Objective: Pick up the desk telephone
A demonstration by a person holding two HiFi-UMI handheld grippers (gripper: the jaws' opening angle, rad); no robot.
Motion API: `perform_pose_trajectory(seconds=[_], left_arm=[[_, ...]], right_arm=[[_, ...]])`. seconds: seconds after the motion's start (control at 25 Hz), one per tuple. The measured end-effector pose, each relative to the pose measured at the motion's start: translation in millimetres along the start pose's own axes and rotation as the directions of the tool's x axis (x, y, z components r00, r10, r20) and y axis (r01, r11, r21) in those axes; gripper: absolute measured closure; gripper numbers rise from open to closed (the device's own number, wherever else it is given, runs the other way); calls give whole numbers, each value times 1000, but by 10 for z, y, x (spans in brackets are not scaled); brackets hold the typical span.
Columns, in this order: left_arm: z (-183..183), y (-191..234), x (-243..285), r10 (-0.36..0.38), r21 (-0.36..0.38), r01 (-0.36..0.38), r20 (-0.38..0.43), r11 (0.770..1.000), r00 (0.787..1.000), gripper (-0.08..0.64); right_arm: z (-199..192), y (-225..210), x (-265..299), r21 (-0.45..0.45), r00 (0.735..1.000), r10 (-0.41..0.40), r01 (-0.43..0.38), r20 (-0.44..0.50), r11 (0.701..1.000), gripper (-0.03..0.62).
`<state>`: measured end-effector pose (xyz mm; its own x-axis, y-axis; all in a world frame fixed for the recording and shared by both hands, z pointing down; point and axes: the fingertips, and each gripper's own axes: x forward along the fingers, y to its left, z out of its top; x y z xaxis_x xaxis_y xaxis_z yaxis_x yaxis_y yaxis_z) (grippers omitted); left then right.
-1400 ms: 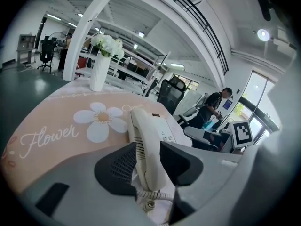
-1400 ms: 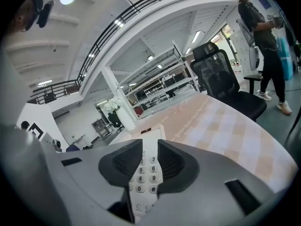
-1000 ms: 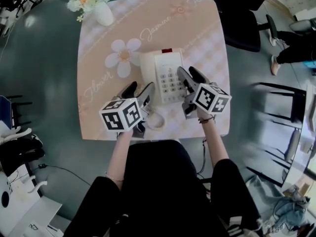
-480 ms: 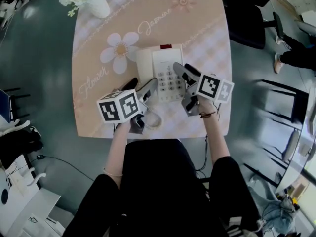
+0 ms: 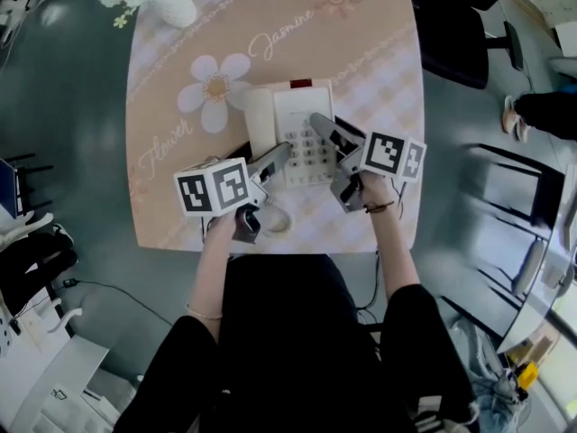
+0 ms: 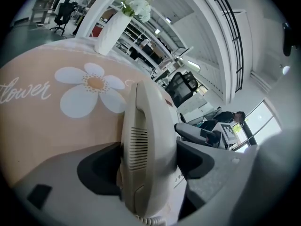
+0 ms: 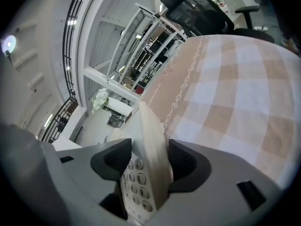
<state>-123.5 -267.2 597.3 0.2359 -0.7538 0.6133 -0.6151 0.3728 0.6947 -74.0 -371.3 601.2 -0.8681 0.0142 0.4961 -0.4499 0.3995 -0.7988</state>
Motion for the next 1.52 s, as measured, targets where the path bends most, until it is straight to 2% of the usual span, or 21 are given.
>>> perform_pose_trajectory(seconds=[0.28,0.84,1.24,1.52], left_arm=[[-7,10,16,5,1,-5,-31,1000,999,218],[-13,3,-26,76,15,-76,-46,997,996,229],[7,-139,-261,98,38,-97,-26,995,995,232],[8,-286,-495,82,55,-82,-9,995,997,232]], right_arm=[[3,-25,10,18,1000,12,-12,-17,1000,368],[4,44,-27,-12,999,11,-11,-44,1000,371],[-36,255,-168,-7,998,44,-44,-38,999,371],[-62,503,-341,-26,999,48,-48,0,999,371]])
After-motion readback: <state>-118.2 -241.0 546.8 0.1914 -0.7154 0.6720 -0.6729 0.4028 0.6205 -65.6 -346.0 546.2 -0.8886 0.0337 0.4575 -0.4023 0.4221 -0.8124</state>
